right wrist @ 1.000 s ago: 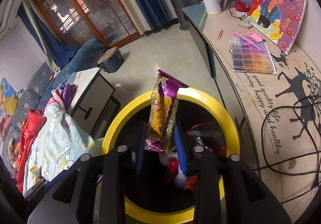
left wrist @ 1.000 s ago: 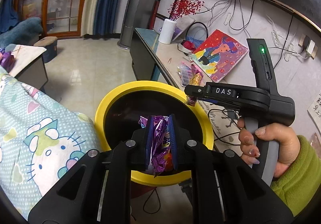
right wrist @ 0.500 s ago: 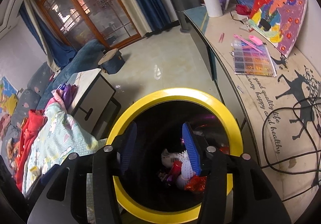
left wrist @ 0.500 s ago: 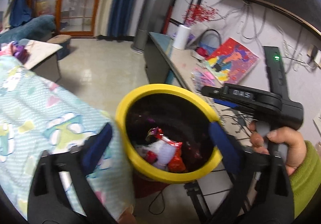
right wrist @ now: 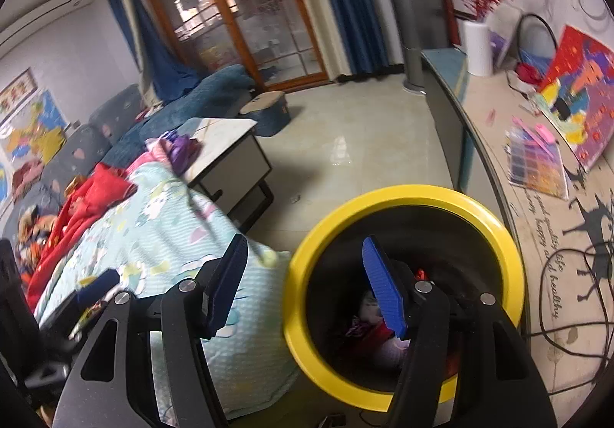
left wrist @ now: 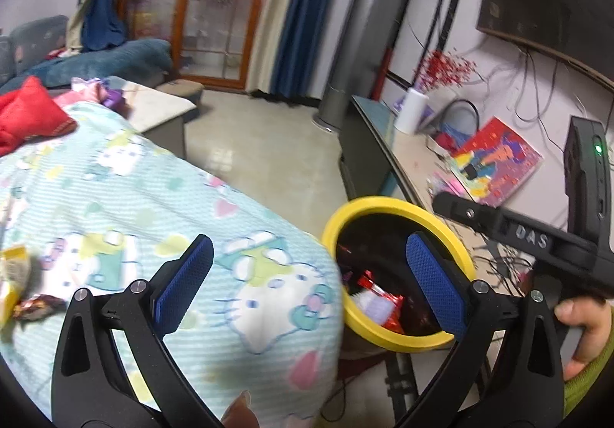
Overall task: Collect trash
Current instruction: 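Move both tools back over the yellow chip bag and chocolate wrapper, then grasp the yellow chip bag with the left tool while the right tool grasps the brown chocolate wrapper, then carry the chip bag and chocolate wrapper over the yellow bin with both tools, then open both tools to drop the chip bag and chocolate wrapper into the bin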
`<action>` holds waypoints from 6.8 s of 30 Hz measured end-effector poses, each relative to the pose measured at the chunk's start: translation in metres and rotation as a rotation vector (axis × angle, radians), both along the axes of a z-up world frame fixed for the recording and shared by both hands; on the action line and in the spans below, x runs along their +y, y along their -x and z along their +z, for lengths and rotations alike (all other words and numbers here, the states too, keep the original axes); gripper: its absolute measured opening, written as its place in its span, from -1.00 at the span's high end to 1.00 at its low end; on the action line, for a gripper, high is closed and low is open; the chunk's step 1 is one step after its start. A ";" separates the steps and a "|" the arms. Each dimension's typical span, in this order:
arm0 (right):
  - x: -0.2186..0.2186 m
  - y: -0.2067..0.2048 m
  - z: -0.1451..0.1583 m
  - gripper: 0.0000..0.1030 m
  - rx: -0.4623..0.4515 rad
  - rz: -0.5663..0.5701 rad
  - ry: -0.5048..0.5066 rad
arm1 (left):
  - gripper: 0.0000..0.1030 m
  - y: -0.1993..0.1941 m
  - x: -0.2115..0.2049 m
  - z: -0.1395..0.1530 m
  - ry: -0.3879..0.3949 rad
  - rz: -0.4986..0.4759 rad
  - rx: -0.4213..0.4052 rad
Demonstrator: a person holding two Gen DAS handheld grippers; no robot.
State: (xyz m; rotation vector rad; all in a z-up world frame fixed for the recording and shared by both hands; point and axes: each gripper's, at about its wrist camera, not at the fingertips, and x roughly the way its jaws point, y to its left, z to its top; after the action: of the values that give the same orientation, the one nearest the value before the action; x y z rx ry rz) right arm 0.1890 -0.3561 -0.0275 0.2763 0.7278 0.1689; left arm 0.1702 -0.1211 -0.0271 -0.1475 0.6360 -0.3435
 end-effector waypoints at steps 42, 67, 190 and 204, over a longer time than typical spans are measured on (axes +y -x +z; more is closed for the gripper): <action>0.212 0.030 0.013 -0.18 -0.055 0.427 0.100 | -0.80 0.052 0.241 0.011 0.125 0.511 -0.012; 0.343 -0.007 -0.068 0.18 0.109 0.683 0.136 | 0.11 0.052 0.299 -0.069 0.438 0.418 0.267; -0.106 -0.008 -0.049 0.88 0.117 -0.184 -0.098 | 0.61 0.014 -0.101 -0.046 -0.165 -0.407 0.101; -0.112 -0.013 -0.063 0.84 0.156 -0.210 -0.127 | 0.59 -0.004 -0.124 -0.066 -0.188 -0.418 0.165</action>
State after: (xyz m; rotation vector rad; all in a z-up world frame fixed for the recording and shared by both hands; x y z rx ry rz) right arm 0.2019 -0.4684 -0.0902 0.4893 0.8380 -0.0067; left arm 0.1737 -0.2455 -0.0935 0.1417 0.8601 -0.6762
